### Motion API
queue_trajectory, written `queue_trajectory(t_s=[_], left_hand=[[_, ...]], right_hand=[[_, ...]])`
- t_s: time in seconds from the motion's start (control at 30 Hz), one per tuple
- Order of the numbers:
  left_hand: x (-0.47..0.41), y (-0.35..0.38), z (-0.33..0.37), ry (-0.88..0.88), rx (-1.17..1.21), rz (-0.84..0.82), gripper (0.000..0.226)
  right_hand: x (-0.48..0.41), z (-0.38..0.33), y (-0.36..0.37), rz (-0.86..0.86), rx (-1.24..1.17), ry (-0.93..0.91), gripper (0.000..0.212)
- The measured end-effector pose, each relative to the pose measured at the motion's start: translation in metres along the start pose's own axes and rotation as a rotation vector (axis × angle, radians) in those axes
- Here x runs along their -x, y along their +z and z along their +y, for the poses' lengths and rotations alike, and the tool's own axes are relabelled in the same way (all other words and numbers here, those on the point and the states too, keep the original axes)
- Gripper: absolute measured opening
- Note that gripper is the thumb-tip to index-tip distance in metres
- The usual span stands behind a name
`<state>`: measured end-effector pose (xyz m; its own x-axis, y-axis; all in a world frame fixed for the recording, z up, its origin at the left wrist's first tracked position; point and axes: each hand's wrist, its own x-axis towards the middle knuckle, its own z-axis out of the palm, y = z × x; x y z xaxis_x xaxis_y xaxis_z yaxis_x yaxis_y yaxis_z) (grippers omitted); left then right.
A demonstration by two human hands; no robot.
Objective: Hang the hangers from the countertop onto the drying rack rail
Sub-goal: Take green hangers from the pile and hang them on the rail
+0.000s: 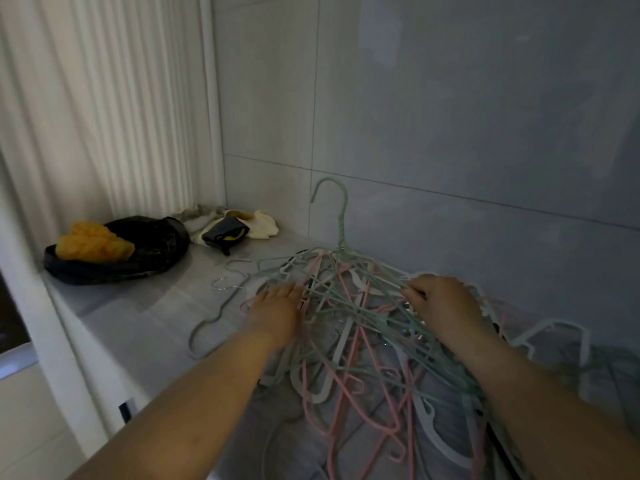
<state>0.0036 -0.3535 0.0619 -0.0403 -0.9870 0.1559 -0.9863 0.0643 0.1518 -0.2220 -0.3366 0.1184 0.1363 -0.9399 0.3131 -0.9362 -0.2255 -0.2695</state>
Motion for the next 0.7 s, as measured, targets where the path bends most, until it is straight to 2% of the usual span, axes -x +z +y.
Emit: queue_trajectory(t_s=[0.1, 0.2, 0.27, 0.37, 0.4, 0.53, 0.7], left_hand=[[-0.01, 0.013, -0.003, -0.095, -0.056, 0.004, 0.041], [-0.007, 0.017, -0.003, -0.147, -0.008, 0.07, 0.033], [-0.006, 0.022, -0.01, -0.108, 0.034, 0.14, 0.03], [-0.005, 0.024, -0.023, 0.033, 0.125, 0.301, 0.013], [-0.002, 0.021, -0.025, 0.06, 0.112, 0.288, 0.008], [0.004, 0.011, -0.024, 0.125, 0.004, 0.383, 0.034], [0.009, 0.007, -0.031, 0.157, 0.041, 0.427, 0.035]], right_hand=[[0.003, 0.005, 0.0, -0.003, 0.024, 0.017, 0.05], [0.005, 0.009, 0.005, 0.022, 0.01, 0.049, 0.036], [0.003, 0.011, 0.007, 0.044, 0.017, 0.092, 0.029], [0.0, 0.011, 0.007, 0.068, 0.049, 0.12, 0.031], [-0.001, 0.01, 0.006, 0.069, 0.057, 0.122, 0.031], [-0.005, -0.001, 0.011, 0.089, 0.098, 0.111, 0.031], [-0.013, 0.001, 0.012, 0.116, 0.227, 0.136, 0.026]])
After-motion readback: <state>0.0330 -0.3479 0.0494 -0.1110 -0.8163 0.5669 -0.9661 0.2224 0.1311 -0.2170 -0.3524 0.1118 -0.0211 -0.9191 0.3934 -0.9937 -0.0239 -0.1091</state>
